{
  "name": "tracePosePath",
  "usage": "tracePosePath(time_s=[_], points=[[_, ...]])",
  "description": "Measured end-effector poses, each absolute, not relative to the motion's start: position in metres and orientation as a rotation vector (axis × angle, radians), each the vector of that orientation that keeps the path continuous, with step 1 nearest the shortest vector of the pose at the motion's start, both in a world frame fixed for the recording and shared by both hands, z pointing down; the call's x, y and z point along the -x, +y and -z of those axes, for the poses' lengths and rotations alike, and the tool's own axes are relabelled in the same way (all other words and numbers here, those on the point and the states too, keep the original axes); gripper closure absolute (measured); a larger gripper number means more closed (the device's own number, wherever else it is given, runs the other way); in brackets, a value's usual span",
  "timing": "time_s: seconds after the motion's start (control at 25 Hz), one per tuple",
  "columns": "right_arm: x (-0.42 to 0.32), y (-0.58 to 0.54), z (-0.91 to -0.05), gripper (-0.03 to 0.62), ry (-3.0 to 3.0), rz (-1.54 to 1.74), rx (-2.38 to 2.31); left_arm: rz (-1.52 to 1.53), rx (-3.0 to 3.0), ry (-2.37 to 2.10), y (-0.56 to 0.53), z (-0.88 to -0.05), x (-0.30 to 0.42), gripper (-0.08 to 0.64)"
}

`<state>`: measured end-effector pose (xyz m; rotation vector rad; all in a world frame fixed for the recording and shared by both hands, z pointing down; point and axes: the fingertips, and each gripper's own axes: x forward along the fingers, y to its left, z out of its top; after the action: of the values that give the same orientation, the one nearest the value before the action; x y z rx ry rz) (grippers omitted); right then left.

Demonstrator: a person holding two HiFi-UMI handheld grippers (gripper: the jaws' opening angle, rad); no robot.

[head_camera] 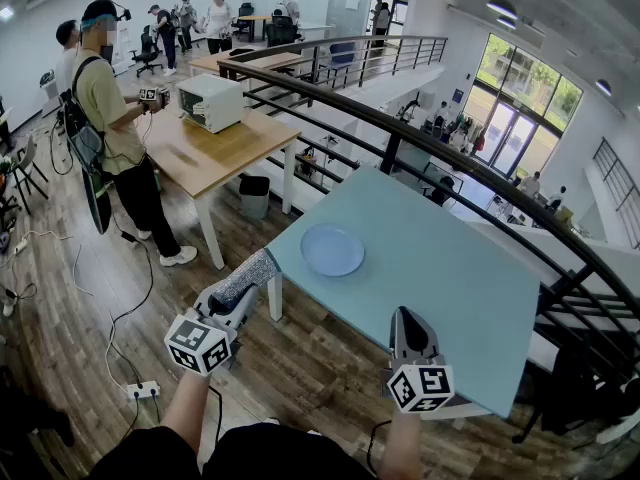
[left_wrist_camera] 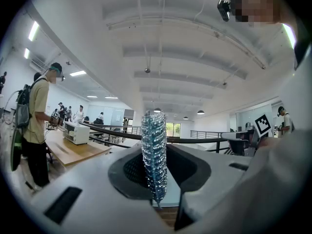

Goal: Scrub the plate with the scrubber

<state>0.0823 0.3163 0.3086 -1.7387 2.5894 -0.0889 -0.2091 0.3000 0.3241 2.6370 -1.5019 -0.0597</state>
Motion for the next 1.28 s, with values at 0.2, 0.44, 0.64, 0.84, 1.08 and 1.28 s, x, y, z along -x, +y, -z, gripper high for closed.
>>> tracePosePath(time_s=[0.2, 0.44, 0.64, 0.84, 1.08, 1.28], points=[[-0.075, 0.316, -0.307, 0.586, 2.587, 0.080, 1.758, 0.060, -2.648, -1.490, 0.296, -0.322, 0.216, 0.460], [-0.060, 0.316, -0.308, 0.584, 2.579, 0.138, 1.721, 0.054, -2.664, -1.462, 0.293, -0.325, 0.226, 0.460], [-0.048, 0.318, -0.311, 0.584, 2.554, 0.164, 1.735, 0.055, -2.672, -1.440, 0.292, -0.329, 0.237, 0.461], [-0.033, 0.319, -0.313, 0.584, 2.542, 0.158, 1.755, 0.059, -2.679, -1.429, 0.291, -0.333, 0.252, 0.460], [-0.015, 0.323, -0.320, 0.584, 2.535, 0.160, 1.766, 0.052, -2.685, -1.405, 0.293, -0.342, 0.266, 0.460], [-0.005, 0.325, -0.329, 0.584, 2.555, 0.181, 1.784, 0.065, -2.671, -1.394, 0.292, -0.351, 0.275, 0.461]])
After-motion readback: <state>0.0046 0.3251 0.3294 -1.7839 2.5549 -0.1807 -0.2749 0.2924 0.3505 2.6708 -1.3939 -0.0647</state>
